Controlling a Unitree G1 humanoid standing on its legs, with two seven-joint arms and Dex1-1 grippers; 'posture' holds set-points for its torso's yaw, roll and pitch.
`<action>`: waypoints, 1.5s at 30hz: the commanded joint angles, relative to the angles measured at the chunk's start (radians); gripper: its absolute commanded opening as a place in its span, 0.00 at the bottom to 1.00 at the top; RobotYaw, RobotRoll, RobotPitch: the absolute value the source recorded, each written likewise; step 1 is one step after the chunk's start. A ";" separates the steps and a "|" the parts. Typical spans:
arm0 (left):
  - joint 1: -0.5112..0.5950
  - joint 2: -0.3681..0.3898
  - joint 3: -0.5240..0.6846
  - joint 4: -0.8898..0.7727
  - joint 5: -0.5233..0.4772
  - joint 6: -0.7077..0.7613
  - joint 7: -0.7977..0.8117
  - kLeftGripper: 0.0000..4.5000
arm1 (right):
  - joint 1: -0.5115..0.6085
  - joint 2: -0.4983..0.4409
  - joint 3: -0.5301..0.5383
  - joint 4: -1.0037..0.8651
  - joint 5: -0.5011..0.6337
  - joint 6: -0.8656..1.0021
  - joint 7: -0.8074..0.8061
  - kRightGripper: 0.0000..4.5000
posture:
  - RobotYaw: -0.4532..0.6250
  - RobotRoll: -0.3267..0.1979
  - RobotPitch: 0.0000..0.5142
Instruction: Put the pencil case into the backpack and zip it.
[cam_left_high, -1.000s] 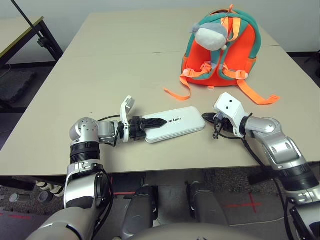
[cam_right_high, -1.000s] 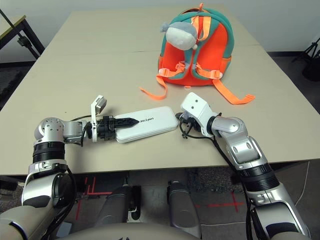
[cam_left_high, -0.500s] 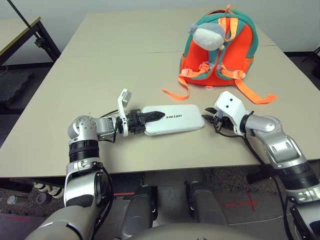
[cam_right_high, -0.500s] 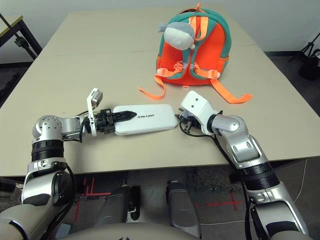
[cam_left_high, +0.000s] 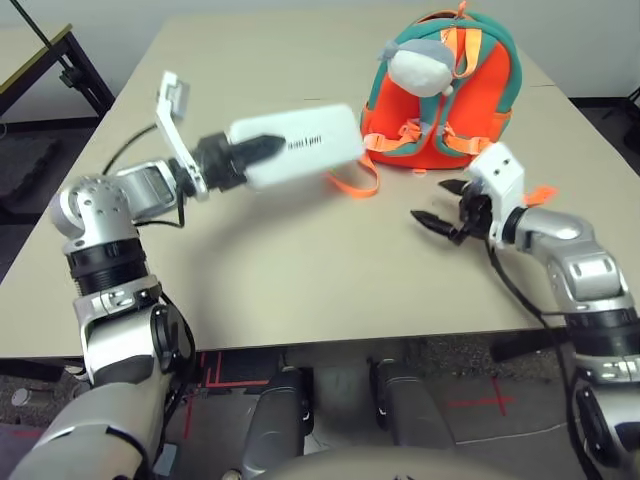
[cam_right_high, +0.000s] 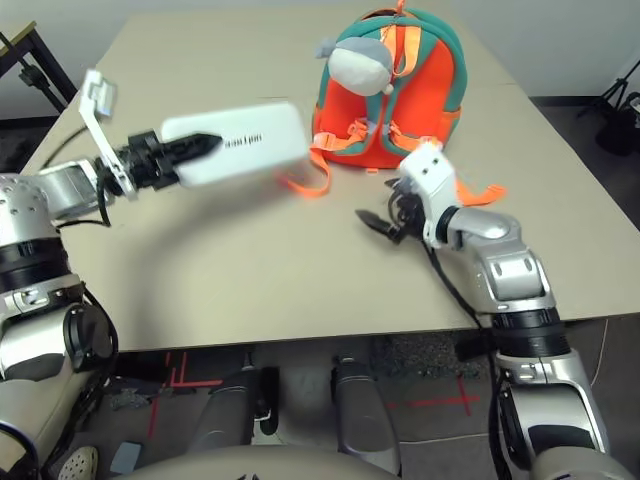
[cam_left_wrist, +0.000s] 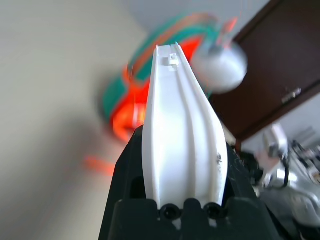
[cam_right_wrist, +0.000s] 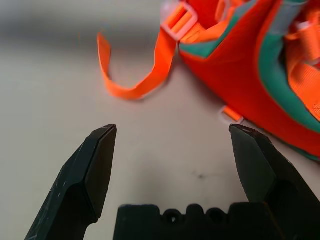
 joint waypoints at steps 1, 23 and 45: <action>-0.048 0.003 0.017 -0.024 0.003 -0.128 0.007 0.27 | -0.030 0.018 -0.059 0.024 0.043 0.063 -0.063 1.00 | 0.25 0.62 0.27; -0.101 -0.034 -0.110 0.197 0.258 -0.786 0.012 0.27 | -0.320 0.190 -0.178 0.285 0.089 0.027 -0.419 1.00 | 0.24 0.62 0.31; -0.073 -0.048 -0.133 0.191 0.258 -0.765 0.011 0.27 | -0.305 0.122 -0.129 0.219 0.133 0.106 -0.290 1.00 | 0.24 0.62 0.27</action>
